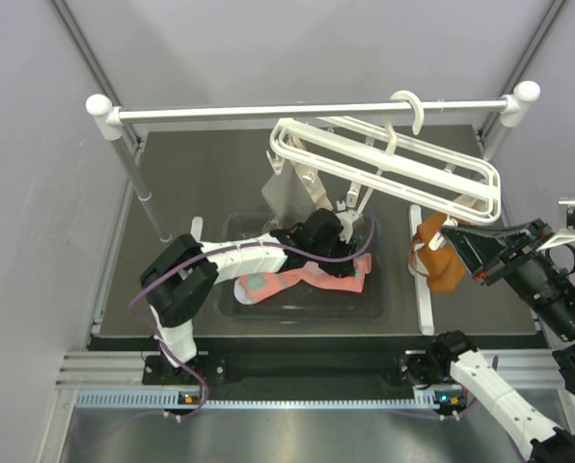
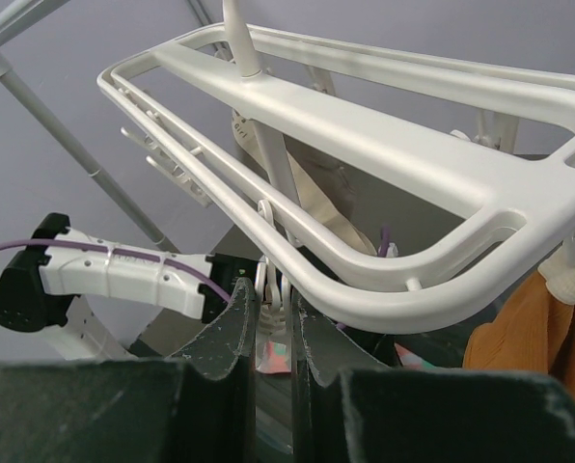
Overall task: Clip the socks to the hanger
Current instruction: Pick up the sock from the bin.
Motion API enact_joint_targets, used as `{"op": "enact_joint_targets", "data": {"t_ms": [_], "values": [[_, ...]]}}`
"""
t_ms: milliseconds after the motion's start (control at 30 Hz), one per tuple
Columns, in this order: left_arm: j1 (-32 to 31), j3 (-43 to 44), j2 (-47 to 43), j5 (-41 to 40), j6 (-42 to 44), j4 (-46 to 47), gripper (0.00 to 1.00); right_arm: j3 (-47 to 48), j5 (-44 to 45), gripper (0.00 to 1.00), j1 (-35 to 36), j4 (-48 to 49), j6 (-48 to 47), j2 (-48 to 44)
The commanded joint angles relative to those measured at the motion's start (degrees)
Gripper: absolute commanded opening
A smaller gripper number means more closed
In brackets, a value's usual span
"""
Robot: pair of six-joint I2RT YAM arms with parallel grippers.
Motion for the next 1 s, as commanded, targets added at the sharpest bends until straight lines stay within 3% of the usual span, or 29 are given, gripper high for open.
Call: {"op": "enact_joint_targets", "data": {"t_ms": [0,67,133,200,267,433,633,767,967], "values": [[0.3,1.7,-0.1,0.1,-1.8,5.0,0.36,0.5,0.0,0.00,-0.4,-3.4,-0.2,0.6],[0.2,1.8,-0.1,-0.1,-1.8,5.2,0.40,0.6,-0.1,0.00,-0.4,-3.4,-0.4,0.6],[0.4,2.3,0.4,0.5,-2.1,5.2,0.36,0.8,0.0,0.00,-0.4,-3.4,-0.5,0.8],[0.5,3.2,0.7,1.0,-2.5,5.0,0.09,0.9,-0.1,0.00,-0.3,-3.5,-0.5,1.0],[0.5,3.4,0.6,1.1,-3.2,5.4,0.00,0.7,-0.4,0.00,-0.4,-3.4,-0.6,1.2],[0.5,0.7,-1.4,1.3,-5.5,6.9,0.00,-0.3,-0.7,0.00,-0.4,-2.7,-0.3,1.0],[0.9,-5.8,-12.6,2.4,-8.8,10.9,0.00,0.3,-1.6,0.00,-0.4,-2.9,-0.7,1.3],[0.9,-12.0,-23.6,6.2,-10.7,14.0,0.00,0.6,-1.6,0.00,-0.4,-3.0,-1.1,1.5],[0.5,-20.9,-34.6,18.3,-16.3,24.8,0.00,-0.2,-2.3,0.00,-0.4,-2.1,-0.7,1.5]]}}
